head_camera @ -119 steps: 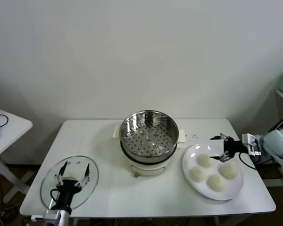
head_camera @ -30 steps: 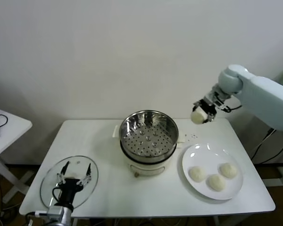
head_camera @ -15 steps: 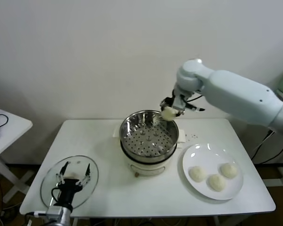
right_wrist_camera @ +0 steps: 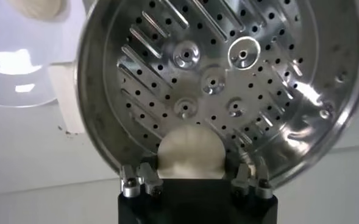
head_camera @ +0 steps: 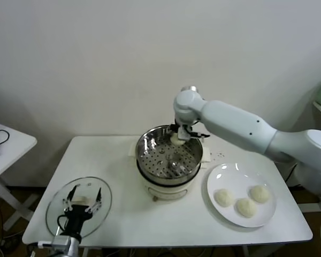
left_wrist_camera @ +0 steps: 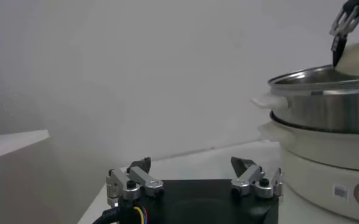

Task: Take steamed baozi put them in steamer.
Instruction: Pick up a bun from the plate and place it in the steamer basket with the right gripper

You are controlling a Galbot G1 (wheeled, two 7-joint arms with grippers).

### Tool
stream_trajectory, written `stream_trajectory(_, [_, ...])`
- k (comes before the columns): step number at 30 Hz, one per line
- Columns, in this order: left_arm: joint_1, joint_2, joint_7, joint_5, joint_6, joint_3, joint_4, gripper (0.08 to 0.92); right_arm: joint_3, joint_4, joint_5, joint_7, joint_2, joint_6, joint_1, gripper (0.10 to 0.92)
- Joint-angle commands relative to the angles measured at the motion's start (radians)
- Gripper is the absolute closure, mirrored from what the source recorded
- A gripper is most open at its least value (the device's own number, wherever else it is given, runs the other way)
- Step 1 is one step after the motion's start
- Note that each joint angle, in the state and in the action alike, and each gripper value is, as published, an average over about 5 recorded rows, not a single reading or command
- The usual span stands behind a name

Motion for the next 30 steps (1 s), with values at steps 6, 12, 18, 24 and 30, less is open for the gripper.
stream_trajectory(6, [0.0, -0.003, 0.0, 0.0, -0.002, 0.002, 0.009, 0.177, 0.093, -0.142, -0.199, 0.025, 0.113, 0.065, -0.106, 0.327])
stream_trajectory(12, [0.0, -0.005, -0.001, 0.001, -0.002, 0.003, 0.011, 0.177, 0.116, -0.168, -0.22, 0.035, 0.137, 0.076, -0.118, 0.328])
stream_trajectory(18, [-0.001, -0.006, -0.002, 0.001, -0.001, 0.003, 0.012, 0.177, 0.121, -0.171, -0.218, 0.048, 0.138, 0.082, -0.122, 0.292])
stream_trajectory(24, [-0.004, -0.008, -0.004, 0.003, 0.002, 0.006, 0.013, 0.177, 0.119, -0.152, -0.208, 0.042, 0.126, 0.097, -0.114, 0.207])
stream_trajectory(30, [-0.005, -0.017, -0.016, 0.004, 0.01, 0.013, 0.015, 0.177, 0.11, -0.082, -0.159, 0.008, 0.087, 0.109, -0.07, 0.203])
